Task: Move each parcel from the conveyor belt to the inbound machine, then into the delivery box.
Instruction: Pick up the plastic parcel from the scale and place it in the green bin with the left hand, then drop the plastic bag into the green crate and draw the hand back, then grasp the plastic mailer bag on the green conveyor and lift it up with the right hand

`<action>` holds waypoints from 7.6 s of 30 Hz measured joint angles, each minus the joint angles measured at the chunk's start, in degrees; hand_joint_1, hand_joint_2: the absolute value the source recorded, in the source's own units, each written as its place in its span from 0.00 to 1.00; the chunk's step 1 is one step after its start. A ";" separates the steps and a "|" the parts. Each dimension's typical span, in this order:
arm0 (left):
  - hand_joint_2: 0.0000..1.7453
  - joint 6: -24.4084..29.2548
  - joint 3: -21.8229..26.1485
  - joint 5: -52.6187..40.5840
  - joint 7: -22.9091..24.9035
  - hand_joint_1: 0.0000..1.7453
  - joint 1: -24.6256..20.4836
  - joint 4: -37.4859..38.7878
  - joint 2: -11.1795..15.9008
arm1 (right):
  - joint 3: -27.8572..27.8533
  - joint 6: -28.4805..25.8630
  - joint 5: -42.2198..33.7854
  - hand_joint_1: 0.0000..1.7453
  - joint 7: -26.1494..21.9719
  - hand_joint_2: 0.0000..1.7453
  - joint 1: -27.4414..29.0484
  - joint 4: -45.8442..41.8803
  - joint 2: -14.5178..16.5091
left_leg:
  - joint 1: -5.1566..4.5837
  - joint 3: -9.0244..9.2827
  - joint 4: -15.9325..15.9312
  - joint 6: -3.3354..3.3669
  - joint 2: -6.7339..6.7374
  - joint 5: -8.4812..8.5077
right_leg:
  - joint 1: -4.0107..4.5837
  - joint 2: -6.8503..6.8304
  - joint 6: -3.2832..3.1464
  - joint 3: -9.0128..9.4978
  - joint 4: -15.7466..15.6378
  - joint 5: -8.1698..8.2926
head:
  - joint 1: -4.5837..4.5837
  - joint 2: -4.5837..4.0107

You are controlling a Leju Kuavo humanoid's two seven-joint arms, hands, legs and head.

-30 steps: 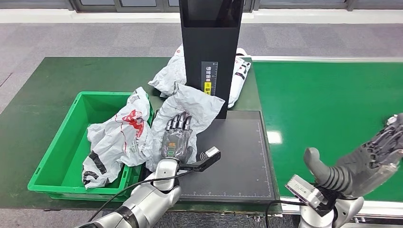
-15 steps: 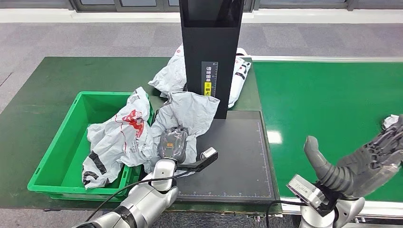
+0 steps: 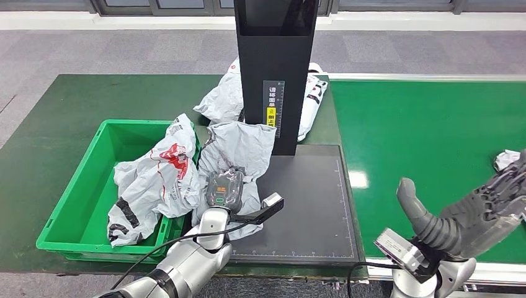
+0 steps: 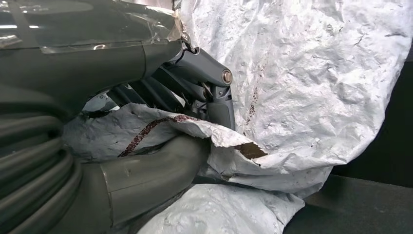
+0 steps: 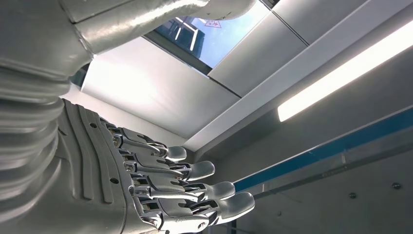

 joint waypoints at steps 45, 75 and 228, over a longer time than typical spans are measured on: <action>1.00 2.79 26.38 6.27 -35.08 1.00 22.49 -78.65 0.36 | -1.84 0.00 -0.81 0.00 0.02 1.00 0.37 0.00 0.00 | 0.03 -0.01 -0.04 -0.04 0.11 0.01 | 0.02 0.11 -0.02 -0.12 0.00 -0.01 | -0.01 0.01; 1.00 2.52 56.27 -0.49 -28.43 0.00 7.15 -42.44 1.70 | 0.33 0.11 0.81 0.00 -0.02 1.00 -0.44 3.89 0.07 | 0.10 -0.12 -0.06 -0.10 0.06 0.22 | 0.09 0.05 -0.15 -0.12 0.02 0.18 | 0.00 0.00; 1.00 -47.53 31.90 89.24 -57.98 0.00 24.31 -48.55 0.70 | -26.41 12.89 46.29 1.00 54.22 1.00 -31.95 88.29 -26.28 | 0.00 -0.28 0.04 0.13 -0.14 0.36 | 0.01 -0.15 0.07 -0.15 0.01 0.33 | -0.01 -0.01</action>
